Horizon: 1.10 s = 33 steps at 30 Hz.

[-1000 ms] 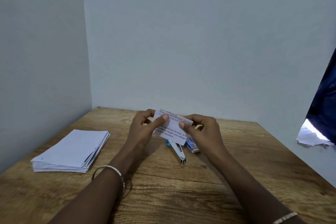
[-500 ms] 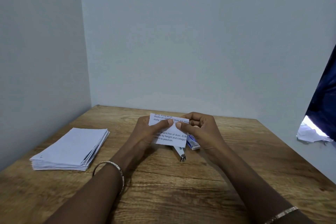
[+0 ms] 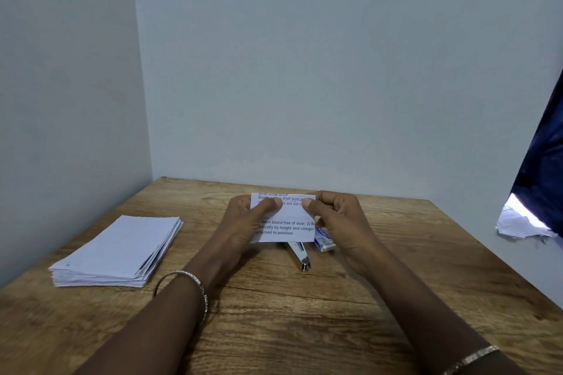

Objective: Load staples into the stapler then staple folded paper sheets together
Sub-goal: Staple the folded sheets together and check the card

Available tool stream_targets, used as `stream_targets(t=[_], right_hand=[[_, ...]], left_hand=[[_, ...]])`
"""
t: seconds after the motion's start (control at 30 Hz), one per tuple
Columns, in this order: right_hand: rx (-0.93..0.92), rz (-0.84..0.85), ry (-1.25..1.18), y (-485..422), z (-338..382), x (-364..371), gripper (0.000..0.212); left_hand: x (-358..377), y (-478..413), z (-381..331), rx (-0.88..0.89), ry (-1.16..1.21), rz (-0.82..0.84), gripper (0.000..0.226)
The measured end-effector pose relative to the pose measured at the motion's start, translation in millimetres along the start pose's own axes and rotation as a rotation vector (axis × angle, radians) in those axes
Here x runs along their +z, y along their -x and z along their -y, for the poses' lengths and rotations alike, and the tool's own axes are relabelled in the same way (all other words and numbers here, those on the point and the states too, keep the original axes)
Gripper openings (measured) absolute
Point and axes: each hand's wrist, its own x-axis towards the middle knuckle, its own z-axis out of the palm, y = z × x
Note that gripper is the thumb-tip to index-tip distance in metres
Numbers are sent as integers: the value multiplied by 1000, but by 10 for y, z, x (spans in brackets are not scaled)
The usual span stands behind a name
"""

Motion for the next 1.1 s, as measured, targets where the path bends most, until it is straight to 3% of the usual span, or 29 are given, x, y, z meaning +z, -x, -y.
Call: stream_targets(t=[0.13, 0.4, 0.67, 0.77, 0.87, 0.97, 1.1], right_hand=[[-29, 26, -36, -6, -18, -10, 9], [-13, 16, -4, -18, -49, 3, 13], [-50, -144, 114, -14, -53, 42, 14], [-173, -321, 249, 30, -26, 93, 12], [-502, -429, 496, 153, 41, 237, 7], [-800, -341, 731, 283, 45, 471, 6], [-864, -66, 1099, 334, -28, 694, 7]], left_hand=[[2, 22, -1, 76, -33, 32, 34], [-5, 13, 17, 89, -68, 29, 25], [12, 7, -45, 81, -1, -134, 24], [-91, 4, -65, 227, -187, -384, 29], [-198, 6, -98, 298, -192, -562, 34], [-235, 3, -135, 291, -156, -636, 40], [-264, 0, -160, 297, -166, -692, 43]])
